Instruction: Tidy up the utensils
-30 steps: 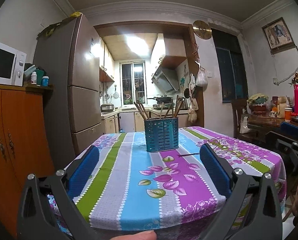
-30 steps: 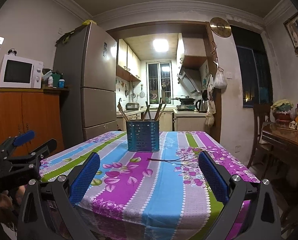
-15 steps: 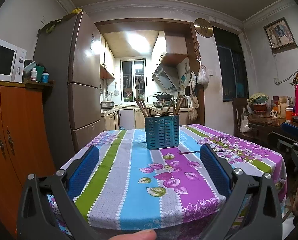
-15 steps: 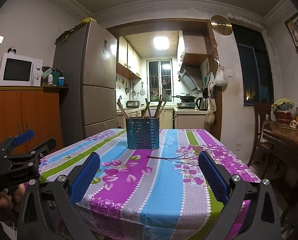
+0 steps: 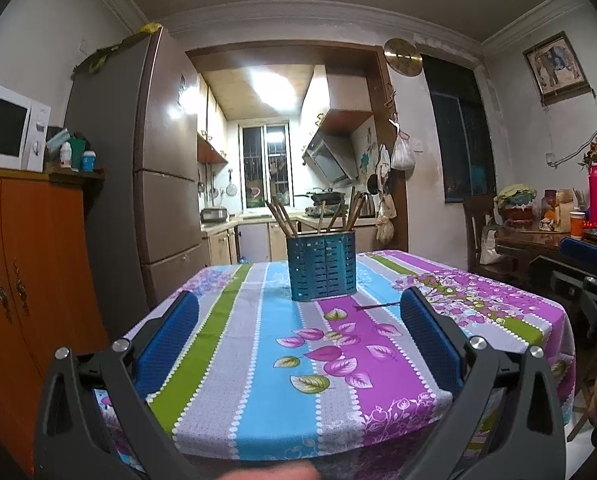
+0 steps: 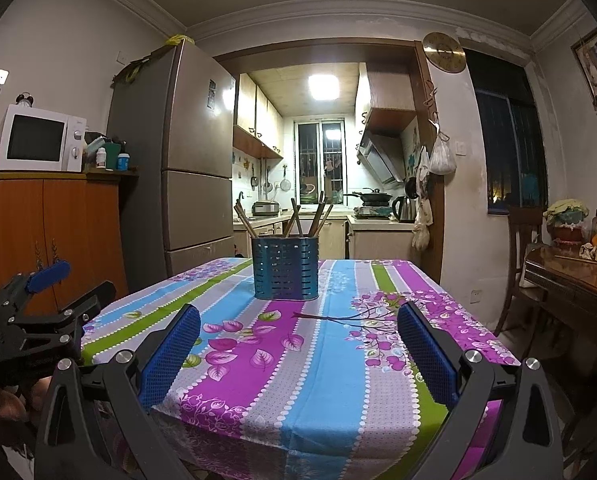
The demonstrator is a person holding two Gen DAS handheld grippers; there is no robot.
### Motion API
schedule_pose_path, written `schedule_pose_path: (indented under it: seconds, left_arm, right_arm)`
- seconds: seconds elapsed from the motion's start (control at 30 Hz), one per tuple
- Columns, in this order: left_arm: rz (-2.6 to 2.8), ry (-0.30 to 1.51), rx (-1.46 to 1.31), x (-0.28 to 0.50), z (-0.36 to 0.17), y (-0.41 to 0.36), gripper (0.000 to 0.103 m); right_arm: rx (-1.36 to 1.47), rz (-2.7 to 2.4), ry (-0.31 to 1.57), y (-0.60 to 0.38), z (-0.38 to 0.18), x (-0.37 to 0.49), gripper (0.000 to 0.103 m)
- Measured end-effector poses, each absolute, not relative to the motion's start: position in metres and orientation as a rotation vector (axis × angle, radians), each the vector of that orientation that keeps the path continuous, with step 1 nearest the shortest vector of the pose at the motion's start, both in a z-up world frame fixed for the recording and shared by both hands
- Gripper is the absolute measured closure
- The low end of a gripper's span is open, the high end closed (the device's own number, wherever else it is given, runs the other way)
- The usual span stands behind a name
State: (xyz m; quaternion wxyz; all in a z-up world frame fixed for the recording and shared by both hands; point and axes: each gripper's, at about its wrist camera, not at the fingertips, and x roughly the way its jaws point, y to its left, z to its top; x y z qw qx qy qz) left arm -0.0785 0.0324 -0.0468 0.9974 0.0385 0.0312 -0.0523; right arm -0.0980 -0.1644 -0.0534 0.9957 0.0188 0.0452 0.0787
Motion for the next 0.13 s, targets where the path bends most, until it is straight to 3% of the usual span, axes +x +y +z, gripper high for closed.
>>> schedule_pose_path:
  seconds: [0.13]
  left_arm:
    - [-0.110, 0.078, 0.072, -0.0755, -0.0472, 0.0324, 0.006]
  right_arm:
    - [0.038, 0.158, 0.088, -0.1647, -0.0535, -0.0975, 0.005]
